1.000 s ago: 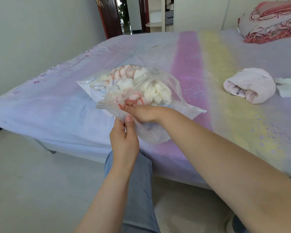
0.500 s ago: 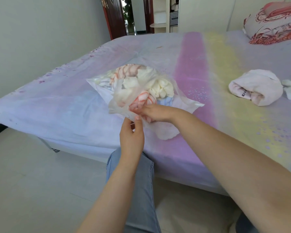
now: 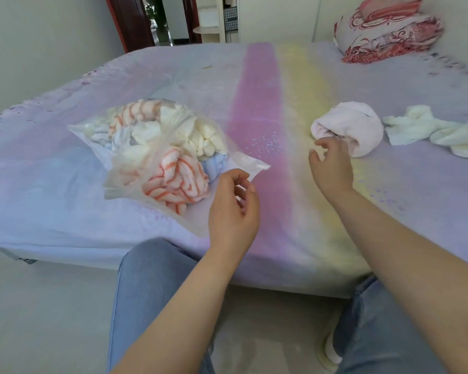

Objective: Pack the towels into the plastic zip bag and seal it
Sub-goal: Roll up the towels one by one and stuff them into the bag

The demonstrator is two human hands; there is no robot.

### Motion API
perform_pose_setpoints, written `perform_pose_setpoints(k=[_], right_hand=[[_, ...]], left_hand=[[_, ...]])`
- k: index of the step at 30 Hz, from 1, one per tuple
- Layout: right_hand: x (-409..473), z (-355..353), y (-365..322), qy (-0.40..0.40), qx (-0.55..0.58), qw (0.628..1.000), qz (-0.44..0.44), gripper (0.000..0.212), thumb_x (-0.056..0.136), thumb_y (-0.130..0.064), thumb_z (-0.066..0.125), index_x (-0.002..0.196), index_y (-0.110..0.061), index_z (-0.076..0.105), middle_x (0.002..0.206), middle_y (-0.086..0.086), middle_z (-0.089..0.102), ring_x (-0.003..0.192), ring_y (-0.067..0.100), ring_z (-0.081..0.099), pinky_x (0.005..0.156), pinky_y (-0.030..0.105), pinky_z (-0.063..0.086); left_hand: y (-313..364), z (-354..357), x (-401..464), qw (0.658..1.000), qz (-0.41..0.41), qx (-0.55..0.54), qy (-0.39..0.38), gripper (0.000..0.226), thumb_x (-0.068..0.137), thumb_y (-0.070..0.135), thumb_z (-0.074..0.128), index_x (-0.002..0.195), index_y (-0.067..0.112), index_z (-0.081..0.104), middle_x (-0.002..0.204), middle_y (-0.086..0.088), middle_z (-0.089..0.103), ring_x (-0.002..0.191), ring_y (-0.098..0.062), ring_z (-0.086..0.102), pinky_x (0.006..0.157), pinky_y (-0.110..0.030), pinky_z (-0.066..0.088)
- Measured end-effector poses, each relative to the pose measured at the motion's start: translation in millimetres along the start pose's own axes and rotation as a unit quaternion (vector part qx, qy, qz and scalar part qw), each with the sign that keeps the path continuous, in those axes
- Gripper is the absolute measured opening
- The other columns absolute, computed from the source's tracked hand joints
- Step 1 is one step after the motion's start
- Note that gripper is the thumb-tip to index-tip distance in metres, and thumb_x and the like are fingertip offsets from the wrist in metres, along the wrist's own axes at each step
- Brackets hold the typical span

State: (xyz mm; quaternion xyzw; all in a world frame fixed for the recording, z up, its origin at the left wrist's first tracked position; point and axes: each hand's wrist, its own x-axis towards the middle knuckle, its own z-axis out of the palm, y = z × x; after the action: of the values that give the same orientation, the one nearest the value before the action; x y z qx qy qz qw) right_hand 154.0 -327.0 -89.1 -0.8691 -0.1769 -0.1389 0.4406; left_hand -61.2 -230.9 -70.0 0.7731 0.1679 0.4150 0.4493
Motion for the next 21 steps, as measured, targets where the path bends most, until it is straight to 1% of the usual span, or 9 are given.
perform_pose_setpoints(k=[2,4,6,8,10,11,16,19,21], right_hand=[[41,-1,22,-0.045,-0.137,0.989,0.019,0.044,0.087,-0.023,0.057,0.13,-0.02,0.049,0.147,0.014,0.029,0.132,0.038,0.031,0.104,0.044,0.034],[75,4,34,-0.094,-0.235,0.966,0.057,0.049,0.087,-0.024,0.053,0.135,-0.03,0.043,0.158,0.011,0.002,0.143,0.042,0.005,0.112,0.053,0.021],[101,14,42,-0.148,-0.298,0.939,0.083,0.05,0.089,-0.031,0.05,0.137,-0.038,0.04,0.159,0.004,-0.02,0.144,0.043,-0.015,0.112,0.062,0.007],[117,25,52,-0.198,-0.336,0.916,0.096,0.064,0.088,-0.048,0.051,0.146,-0.04,0.026,0.156,-0.001,-0.029,0.142,0.043,-0.022,0.109,0.068,0.003],[123,36,64,-0.238,-0.354,0.897,0.115,0.083,0.084,-0.058,0.052,0.151,-0.04,0.005,0.155,-0.004,-0.032,0.142,0.043,-0.024,0.109,0.07,0.001],[125,40,71,-0.248,-0.365,0.89,0.117,0.086,0.083,-0.058,0.052,0.151,-0.039,0.002,0.155,-0.005,-0.033,0.142,0.043,-0.023,0.109,0.07,0.001],[138,38,88,-0.228,-0.411,0.877,0.098,0.07,0.088,-0.042,0.043,0.151,-0.031,0.015,0.159,-0.003,-0.019,0.143,0.035,0.004,0.108,0.061,0.015],[138,40,89,-0.209,-0.434,0.875,0.053,0.059,0.093,-0.022,0.034,0.15,-0.028,0.022,0.161,-0.005,-0.003,0.138,0.031,0.015,0.11,0.056,0.017],[128,45,88,-0.189,-0.423,0.886,0.024,0.054,0.093,-0.018,0.033,0.146,-0.027,0.03,0.158,-0.004,0.012,0.135,0.029,0.021,0.109,0.056,0.019]], left_hand=[[4,9,12,1.0,0.023,0.016,-0.014,0.02,0.092,0.018,0.051,0.103,0.034,0.047,0.094,0.023,0.053,0.078,-0.008,0.055,0.068,-0.031,0.05],[6,20,25,0.998,0.042,0.032,-0.028,0.021,0.092,0.018,0.051,0.106,0.034,0.046,0.093,0.027,0.052,0.081,-0.007,0.055,0.068,-0.028,0.049],[4,32,39,0.997,0.056,0.042,-0.039,0.021,0.091,0.018,0.051,0.108,0.031,0.048,0.092,0.025,0.054,0.081,-0.006,0.055,0.07,-0.03,0.05],[-2,45,49,0.995,0.073,0.056,-0.049,0.022,0.09,0.018,0.051,0.111,0.026,0.051,0.095,0.018,0.057,0.083,-0.007,0.054,0.074,-0.035,0.051],[-10,57,58,0.991,0.087,0.079,-0.057,0.022,0.089,0.019,0.051,0.111,0.021,0.054,0.097,0.01,0.06,0.085,-0.009,0.054,0.078,-0.035,0.049],[-14,63,61,0.99,0.09,0.089,-0.061,0.021,0.089,0.019,0.051,0.11,0.021,0.055,0.097,0.009,0.061,0.086,-0.009,0.054,0.078,-0.034,0.049],[-20,83,64,0.988,0.087,0.098,-0.081,0.024,0.09,0.018,0.052,0.114,0.022,0.054,0.1,0.01,0.061,0.089,-0.008,0.054,0.079,-0.028,0.047],[-23,84,61,0.991,0.076,0.08,-0.08,0.028,0.09,0.019,0.051,0.119,0.019,0.053,0.102,0.008,0.06,0.093,-0.009,0.056,0.082,-0.03,0.048],[-24,82,58,0.992,0.071,0.072,-0.082,0.03,0.09,0.02,0.05,0.119,0.017,0.053,0.103,0.007,0.06,0.093,-0.01,0.056,0.082,-0.031,0.048]])
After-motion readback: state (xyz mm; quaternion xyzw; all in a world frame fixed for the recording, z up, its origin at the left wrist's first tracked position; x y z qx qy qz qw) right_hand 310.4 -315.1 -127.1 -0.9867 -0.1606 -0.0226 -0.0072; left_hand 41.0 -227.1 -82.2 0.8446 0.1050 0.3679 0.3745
